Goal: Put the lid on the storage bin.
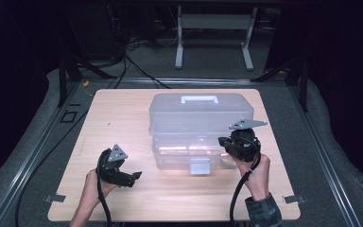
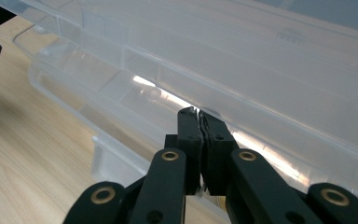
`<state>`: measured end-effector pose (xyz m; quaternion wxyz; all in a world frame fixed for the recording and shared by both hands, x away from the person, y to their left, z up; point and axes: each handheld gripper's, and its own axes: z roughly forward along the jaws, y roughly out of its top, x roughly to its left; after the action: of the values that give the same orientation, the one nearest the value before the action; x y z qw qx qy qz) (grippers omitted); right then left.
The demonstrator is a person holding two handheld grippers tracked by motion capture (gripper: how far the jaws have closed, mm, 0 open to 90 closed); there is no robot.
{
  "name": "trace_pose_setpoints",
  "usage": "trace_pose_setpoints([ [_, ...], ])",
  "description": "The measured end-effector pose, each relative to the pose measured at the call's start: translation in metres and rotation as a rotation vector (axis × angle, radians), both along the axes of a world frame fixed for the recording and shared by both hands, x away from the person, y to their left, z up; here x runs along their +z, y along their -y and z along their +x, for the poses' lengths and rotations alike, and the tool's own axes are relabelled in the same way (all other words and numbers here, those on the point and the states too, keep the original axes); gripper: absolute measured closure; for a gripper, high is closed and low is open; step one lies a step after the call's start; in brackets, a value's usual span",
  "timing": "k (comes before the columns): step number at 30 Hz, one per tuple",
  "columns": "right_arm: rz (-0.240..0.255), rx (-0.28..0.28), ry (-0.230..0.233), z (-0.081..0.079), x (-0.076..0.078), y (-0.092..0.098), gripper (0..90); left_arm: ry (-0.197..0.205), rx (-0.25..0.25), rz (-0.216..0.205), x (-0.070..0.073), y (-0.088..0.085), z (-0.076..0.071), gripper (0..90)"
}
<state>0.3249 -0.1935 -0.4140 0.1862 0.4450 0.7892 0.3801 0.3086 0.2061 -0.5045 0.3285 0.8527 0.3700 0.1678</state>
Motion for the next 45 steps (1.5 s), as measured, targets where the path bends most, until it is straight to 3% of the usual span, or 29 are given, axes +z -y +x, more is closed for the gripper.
trace_pose_setpoints([
  [14,0.003,0.011,-0.041,-0.013,-0.019,0.001,85.9,-0.048,0.013,0.028,-0.012,-0.009,0.002,3.8],
  [22,-0.007,0.019,-0.090,-0.018,-0.035,0.002,84.9,-0.067,0.014,0.030,-0.017,-0.010,0.003,3.0],
  [24,-0.015,0.029,-0.121,-0.019,-0.039,0.003,80.0,-0.081,0.030,0.016,-0.018,-0.012,0.003,2.4],
  [31,-0.029,-0.014,-0.103,-0.038,-0.057,0.024,73.1,-0.080,0.087,0.013,-0.026,-0.025,-0.005,0.3],
  [34,-0.019,-0.048,-0.095,-0.044,-0.063,0.039,64.1,-0.068,0.103,0.014,-0.024,-0.032,-0.009,0.3],
  [37,-0.010,-0.078,-0.089,-0.050,-0.071,0.056,48.9,-0.088,0.105,0.006,-0.027,-0.039,-0.010,0.3],
  [38,-0.033,-0.104,-0.088,-0.051,-0.073,0.059,44.7,-0.088,0.114,0.005,-0.030,-0.042,-0.010,0.3],
  [39,-0.005,-0.104,-0.083,-0.053,-0.078,0.067,39.7,-0.092,0.124,0.003,-0.034,-0.044,-0.010,0.3],
  [45,-0.012,-0.173,-0.093,-0.057,-0.102,0.092,17.9,-0.114,0.177,0.009,-0.053,-0.055,-0.012,0.2],
])
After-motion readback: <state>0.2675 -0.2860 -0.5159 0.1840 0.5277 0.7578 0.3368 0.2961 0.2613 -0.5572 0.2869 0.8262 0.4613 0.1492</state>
